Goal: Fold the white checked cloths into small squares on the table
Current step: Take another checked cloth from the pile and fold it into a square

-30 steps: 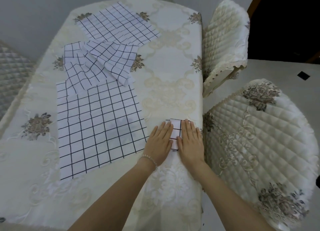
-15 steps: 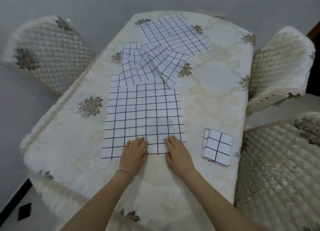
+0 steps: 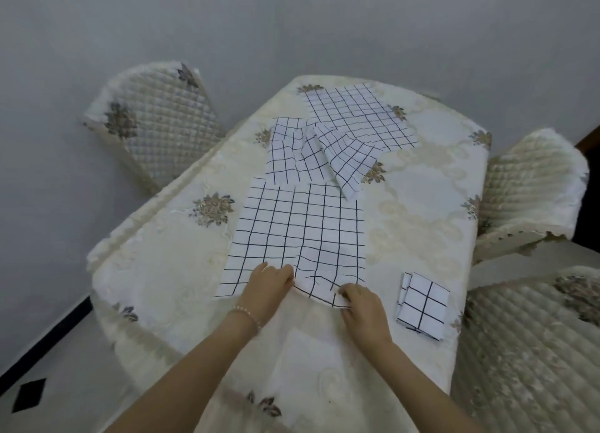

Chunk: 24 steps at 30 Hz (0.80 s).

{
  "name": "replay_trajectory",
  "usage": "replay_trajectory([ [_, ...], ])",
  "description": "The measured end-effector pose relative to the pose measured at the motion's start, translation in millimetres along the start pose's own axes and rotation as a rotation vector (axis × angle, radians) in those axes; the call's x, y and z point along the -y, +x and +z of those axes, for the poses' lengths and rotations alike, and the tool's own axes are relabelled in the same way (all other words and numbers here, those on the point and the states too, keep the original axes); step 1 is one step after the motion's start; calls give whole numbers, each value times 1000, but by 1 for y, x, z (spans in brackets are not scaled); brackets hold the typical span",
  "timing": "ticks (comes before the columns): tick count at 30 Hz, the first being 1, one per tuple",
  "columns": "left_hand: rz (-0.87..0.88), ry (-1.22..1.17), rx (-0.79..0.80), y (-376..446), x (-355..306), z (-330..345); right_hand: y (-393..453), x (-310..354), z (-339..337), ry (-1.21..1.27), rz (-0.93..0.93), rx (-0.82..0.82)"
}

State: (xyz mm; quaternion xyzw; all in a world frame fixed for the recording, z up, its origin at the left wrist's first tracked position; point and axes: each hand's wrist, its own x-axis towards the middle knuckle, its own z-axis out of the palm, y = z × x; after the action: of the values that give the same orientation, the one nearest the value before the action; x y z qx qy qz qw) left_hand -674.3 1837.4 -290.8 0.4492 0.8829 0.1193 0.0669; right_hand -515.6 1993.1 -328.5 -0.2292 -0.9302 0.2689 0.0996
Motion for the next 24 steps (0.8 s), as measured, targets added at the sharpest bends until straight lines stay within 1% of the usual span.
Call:
replay_trajectory([
  [2, 84, -8, -74, -5, 9, -13, 3, 11, -22, 206, 71, -61],
  [3, 105, -9, -67, -10, 13, -19, 6, 19, -34, 292, 78, -78],
  [4, 126, 12, -46, -16, 17, -25, 9, 27, -48, 358, 71, -90],
  [6, 186, 72, -62, -24, 27, -34, 16, 45, -76, 464, 68, -110],
  [8, 175, 121, -72, -28, 35, -47, 23, 60, -101, 546, 85, -129],
  [9, 101, 66, -68, -28, 38, -56, 26, 65, -113, 577, 92, -143],
  [10, 21, -17, -133, -27, 39, -67, 30, 71, -124, 598, 82, -169],
  [11, -74, -144, -180, -25, 37, -79, 33, 75, -135, 612, 74, -201],
  [12, -158, -295, -188, -24, 35, -91, 36, 79, -146, 644, 70, -224],
  [13, -184, -417, -194, -21, 32, -105, 39, 84, -157, 688, 71, -230],
  [15, -167, -564, -224, -16, 21, -133, 43, 90, -171, 752, 74, -195],
  [16, -161, -621, -241, -14, 13, -148, 45, 93, -174, 735, 72, -166],
  [18, -166, -695, -267, -10, 2, -169, 48, 95, -176, 615, 40, -155],
  [21, -171, -768, -252, -10, -3, -201, 50, 102, -186, 590, 18, -245],
  [23, -166, -894, -234, -15, 1, -226, 50, 109, -203, 672, 27, -292],
  [24, -143, -1002, -231, -18, 7, -236, 49, 113, -211, 750, 46, -305],
])
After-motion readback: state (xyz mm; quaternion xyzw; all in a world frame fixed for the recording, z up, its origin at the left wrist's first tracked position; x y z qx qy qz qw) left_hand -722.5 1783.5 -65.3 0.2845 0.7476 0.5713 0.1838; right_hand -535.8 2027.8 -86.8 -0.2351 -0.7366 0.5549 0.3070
